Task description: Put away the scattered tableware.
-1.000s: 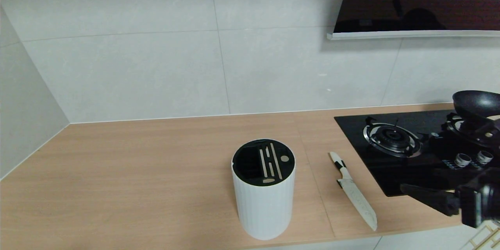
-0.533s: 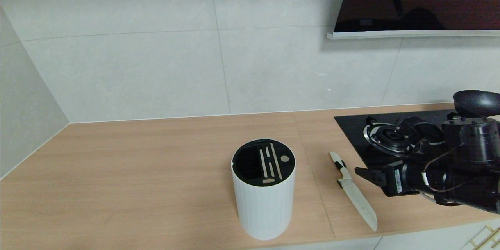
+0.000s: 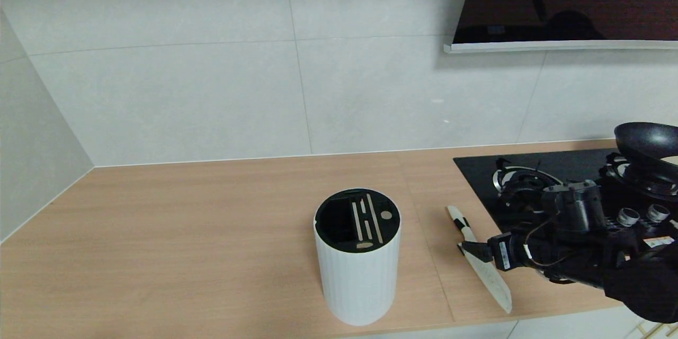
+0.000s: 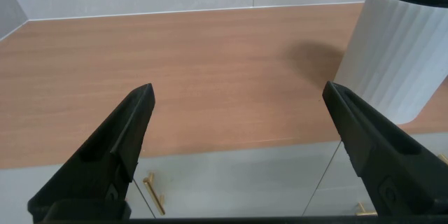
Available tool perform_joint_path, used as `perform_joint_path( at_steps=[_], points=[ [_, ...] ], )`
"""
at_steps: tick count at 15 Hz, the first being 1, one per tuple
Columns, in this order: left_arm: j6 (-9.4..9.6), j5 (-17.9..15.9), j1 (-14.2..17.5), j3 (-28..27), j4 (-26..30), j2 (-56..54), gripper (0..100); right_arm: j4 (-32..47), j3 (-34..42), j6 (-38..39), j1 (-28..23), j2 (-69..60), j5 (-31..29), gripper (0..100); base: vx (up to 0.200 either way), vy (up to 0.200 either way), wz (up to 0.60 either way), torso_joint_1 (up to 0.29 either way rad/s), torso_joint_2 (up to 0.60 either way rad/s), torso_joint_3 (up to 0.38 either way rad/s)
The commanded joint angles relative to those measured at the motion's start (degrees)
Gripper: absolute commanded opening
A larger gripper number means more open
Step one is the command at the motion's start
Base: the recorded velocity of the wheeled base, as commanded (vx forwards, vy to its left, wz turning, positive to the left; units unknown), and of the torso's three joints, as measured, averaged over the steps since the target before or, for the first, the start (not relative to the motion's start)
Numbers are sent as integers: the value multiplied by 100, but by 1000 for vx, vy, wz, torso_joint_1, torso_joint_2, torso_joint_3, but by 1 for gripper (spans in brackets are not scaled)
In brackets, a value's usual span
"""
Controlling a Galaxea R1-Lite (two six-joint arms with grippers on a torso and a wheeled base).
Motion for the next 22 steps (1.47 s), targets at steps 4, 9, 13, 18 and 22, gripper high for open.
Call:
perform_joint_path(
  at_steps=[4,9,13,18,22],
  points=[
    [-1,-2,0,1,-2,0,100,-617,-4,17,-6,1083,-182,100,0,0,0,0,0,0],
    [-1,-2,0,1,-2,0,100,-1136,-127,35,-15,1637,-508,100,0,0,0,0,0,0],
    [-1,-2,0,1,-2,0,100,-1400,-347,35,-23,1936,-771,100,0,0,0,0,0,0],
    [-1,-2,0,1,6,0,100,-1408,-505,43,-23,2050,-789,100,0,0,0,0,0,0],
    [-1,-2,0,1,-2,0,100,-1417,-558,52,-23,2173,-798,100,0,0,0,0,0,0]
  ],
)
